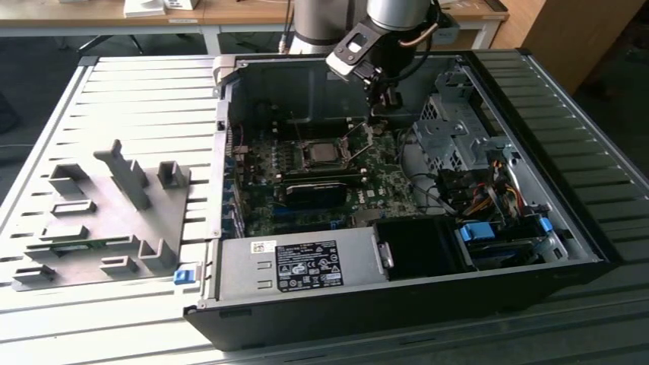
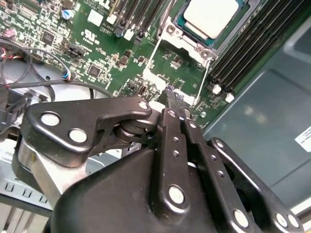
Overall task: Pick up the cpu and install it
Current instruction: 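Close the cpu cover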
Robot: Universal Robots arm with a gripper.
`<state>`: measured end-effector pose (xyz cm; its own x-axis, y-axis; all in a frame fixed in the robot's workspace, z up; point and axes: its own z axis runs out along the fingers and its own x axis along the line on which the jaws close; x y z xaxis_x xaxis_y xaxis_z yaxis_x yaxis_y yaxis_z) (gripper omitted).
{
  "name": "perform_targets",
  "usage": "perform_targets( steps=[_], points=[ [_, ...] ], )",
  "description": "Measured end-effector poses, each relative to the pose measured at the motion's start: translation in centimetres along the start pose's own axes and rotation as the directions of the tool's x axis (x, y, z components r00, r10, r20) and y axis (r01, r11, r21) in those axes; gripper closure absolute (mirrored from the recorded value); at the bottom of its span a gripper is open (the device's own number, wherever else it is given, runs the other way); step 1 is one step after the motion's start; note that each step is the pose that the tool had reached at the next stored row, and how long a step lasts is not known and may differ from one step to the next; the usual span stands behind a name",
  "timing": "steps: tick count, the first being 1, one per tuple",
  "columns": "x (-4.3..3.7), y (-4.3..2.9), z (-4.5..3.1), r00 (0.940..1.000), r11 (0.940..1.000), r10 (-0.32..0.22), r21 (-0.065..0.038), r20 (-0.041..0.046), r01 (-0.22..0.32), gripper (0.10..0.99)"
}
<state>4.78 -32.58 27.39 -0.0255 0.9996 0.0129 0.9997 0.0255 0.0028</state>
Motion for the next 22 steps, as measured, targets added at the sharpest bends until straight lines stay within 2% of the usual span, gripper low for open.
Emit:
perform_targets(
  steps=[2, 5, 10, 22],
  points=[
    [0.05, 0.12, 0.22, 1.0000, 1.0000, 0.000, 0.001, -0.0020, 0.000, 0.980],
    [0.04, 0.39, 0.45, 1.0000, 1.0000, 0.000, 0.002, -0.0099, 0.000, 0.980],
    [0.10, 0.80, 0.77, 1.0000, 1.0000, 0.000, 0.002, -0.0100, 0.000, 0.980],
    [0.10, 1.71, 0.96, 0.9999, 1.0000, 0.000, 0.002, -0.0100, 0.000, 0.980]
  ],
)
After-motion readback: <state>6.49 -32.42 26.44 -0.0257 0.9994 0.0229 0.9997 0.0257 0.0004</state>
